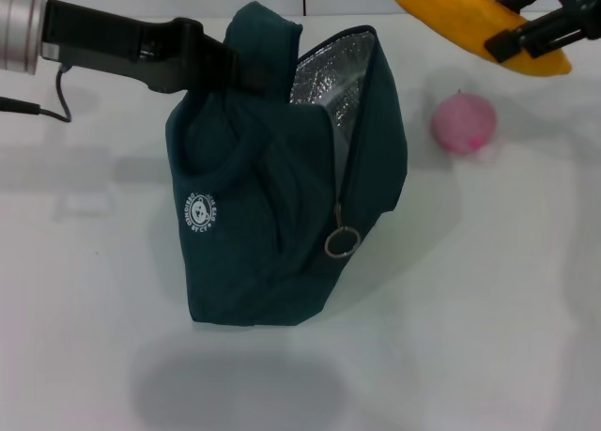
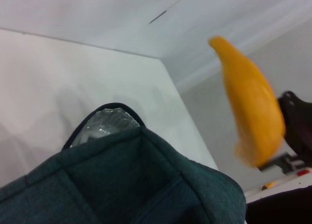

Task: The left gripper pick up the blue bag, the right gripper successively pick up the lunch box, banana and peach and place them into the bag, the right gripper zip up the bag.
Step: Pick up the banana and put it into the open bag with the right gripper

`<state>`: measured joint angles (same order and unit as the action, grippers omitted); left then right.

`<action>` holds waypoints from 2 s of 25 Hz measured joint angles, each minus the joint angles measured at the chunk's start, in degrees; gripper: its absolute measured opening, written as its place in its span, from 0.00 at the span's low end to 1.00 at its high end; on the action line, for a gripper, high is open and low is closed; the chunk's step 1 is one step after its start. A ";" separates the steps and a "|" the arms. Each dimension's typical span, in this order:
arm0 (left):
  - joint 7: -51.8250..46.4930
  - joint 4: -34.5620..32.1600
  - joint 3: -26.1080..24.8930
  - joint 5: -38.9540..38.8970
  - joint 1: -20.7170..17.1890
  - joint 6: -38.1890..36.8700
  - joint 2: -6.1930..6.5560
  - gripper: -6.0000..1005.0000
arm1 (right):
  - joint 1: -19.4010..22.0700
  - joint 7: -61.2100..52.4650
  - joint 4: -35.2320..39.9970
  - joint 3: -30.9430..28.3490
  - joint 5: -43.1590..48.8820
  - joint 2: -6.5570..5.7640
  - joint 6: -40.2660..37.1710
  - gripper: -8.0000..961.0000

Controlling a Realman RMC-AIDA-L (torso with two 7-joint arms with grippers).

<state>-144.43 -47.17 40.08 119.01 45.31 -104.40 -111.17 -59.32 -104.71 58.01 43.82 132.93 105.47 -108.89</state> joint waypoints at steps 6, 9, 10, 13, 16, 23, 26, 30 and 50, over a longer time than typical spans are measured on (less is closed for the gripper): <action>0.13 0.09 0.00 -1.32 -0.17 0.29 0.31 0.04 | -3.85 -2.77 2.79 2.20 0.34 -2.60 -10.86 0.46; 0.34 0.09 0.00 -1.44 -0.18 0.37 0.32 0.04 | -4.86 -4.18 3.42 4.70 0.59 -2.94 -12.66 0.46; 0.47 0.09 0.00 -1.46 -0.20 0.38 0.33 0.04 | -4.97 -4.38 3.53 5.36 0.72 -2.94 -12.79 0.46; 0.65 0.09 0.00 -1.52 -0.20 0.43 0.34 0.04 | -5.48 -4.63 3.67 8.96 1.05 -2.77 -13.12 0.46; 0.82 0.08 0.00 -1.59 0.03 0.44 0.35 0.04 | -6.10 -4.37 3.72 12.40 1.32 -2.38 -12.19 0.46; 0.89 0.06 0.00 -1.61 0.43 0.43 0.35 0.04 | -9.49 -2.15 3.26 16.55 3.33 -0.26 -9.65 0.46; 0.98 0.06 0.00 -1.61 0.31 0.38 0.35 0.04 | -10.97 -1.17 3.50 17.72 5.61 1.38 -8.98 0.46; 1.32 0.06 0.00 -1.61 0.24 0.30 0.34 0.04 | -12.52 -0.48 3.57 18.54 8.70 3.35 -8.56 0.46; 1.87 0.06 0.36 -1.77 0.25 -0.63 0.27 0.04 | -15.63 1.19 4.32 24.64 12.28 8.24 -2.22 0.46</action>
<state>-142.56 -47.11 40.43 117.24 45.57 -105.03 -110.90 -74.94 -103.53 62.33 68.47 145.21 113.72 -111.11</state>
